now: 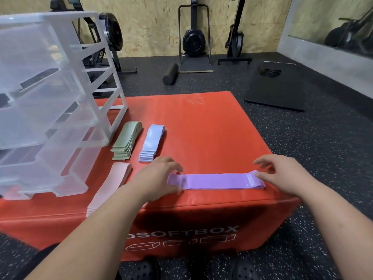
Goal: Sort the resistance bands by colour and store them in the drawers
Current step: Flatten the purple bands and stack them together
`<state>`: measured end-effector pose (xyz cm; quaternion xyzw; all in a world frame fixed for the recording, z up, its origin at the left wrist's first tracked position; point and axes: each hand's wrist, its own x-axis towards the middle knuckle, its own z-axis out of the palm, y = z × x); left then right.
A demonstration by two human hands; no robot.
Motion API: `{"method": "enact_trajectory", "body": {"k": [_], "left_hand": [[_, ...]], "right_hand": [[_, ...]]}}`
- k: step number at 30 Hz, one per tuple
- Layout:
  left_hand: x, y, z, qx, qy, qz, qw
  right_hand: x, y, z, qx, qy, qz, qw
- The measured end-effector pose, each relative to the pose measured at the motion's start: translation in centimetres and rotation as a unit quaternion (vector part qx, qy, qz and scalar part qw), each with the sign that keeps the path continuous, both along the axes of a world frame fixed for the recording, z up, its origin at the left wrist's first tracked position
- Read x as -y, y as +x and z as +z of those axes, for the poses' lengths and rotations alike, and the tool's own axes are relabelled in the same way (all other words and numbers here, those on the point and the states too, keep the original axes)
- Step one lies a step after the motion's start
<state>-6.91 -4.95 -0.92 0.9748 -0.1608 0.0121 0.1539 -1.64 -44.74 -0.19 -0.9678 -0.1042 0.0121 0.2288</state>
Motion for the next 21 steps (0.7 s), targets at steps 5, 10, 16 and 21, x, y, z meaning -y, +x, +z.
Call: {"method": "enact_trajectory", "body": {"k": [5,10,16,21], "left_hand": [[2.7,-0.1,-0.2,0.064,0.01,-0.051,0.997],[3.8,-0.3,-0.5,0.021,0.007,-0.049,0.999],[3.7,-0.3,-0.6,0.002,-0.004,-0.031,1.0],[3.7,-0.1,-0.6,-0.006,0.012,-0.031,0.999]], "right_hand": [[-0.7,0.3,-1.0,-0.066,-0.028,-0.108,0.992],[-1.4,0.3,-1.7,-0.115,0.002,-0.158,0.981],[-2.1,-0.2,-0.6,-0.158,0.02,-0.158,0.975],[-2.3,-0.2,0.5,-0.135,0.125,-0.172,0.968]]}}
